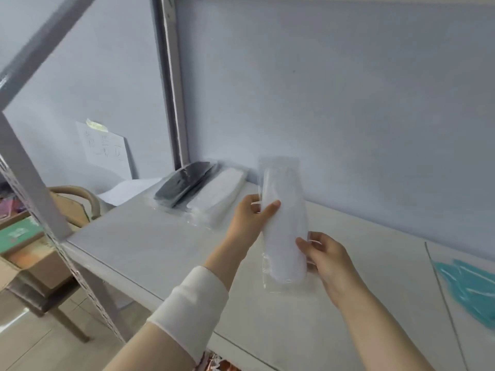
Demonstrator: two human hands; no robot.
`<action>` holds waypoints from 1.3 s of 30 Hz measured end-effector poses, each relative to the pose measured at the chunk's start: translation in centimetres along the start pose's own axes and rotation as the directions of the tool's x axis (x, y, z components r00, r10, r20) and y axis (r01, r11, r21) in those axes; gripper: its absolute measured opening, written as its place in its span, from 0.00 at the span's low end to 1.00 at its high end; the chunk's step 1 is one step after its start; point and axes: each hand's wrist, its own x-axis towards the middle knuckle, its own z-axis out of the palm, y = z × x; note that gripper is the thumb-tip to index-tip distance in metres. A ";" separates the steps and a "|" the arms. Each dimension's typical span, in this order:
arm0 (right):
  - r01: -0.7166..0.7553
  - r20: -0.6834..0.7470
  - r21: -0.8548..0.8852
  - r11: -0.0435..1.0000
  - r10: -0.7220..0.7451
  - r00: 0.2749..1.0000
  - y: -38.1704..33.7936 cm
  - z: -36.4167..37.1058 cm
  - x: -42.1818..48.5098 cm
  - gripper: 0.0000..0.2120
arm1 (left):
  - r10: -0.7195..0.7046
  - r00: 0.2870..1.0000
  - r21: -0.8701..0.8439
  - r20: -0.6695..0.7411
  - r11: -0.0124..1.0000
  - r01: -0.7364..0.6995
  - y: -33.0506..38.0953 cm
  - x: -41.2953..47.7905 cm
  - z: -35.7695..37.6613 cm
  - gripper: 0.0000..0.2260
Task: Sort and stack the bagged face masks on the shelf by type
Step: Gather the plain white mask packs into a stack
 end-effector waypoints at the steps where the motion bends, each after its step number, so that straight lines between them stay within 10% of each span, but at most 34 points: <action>1: -0.014 -0.001 0.004 1.000 0.014 1.000 0.1 0.9 0.7 0.08 | 0.004 1.000 0.037 -0.011 0.999 -0.003 -0.1 0.7 -0.9 0.14; 10: -0.051 -0.054 0.005 0.999 0.051 0.997 -1.2 10.9 5.9 0.13 | 0.027 0.994 0.439 -0.109 0.898 0.024 0.6 8.9 -9.5 0.14; 18: -0.128 -0.274 -0.313 0.941 0.040 0.961 -2.0 19.2 11.1 0.12 | -0.004 0.996 0.787 0.092 0.613 -0.070 2.0 17.1 -13.6 0.19; 32: -0.313 -0.403 -0.572 0.758 0.073 0.912 -0.4 20.7 13.9 0.15 | -0.009 0.961 0.888 0.278 0.384 -0.253 0.6 18.4 -14.3 0.19; 39: -0.258 -0.370 -0.892 0.372 -0.272 0.888 -2.7 15.0 11.7 0.21 | 0.232 0.806 0.780 0.545 0.211 -0.588 2.8 17.6 -11.4 0.18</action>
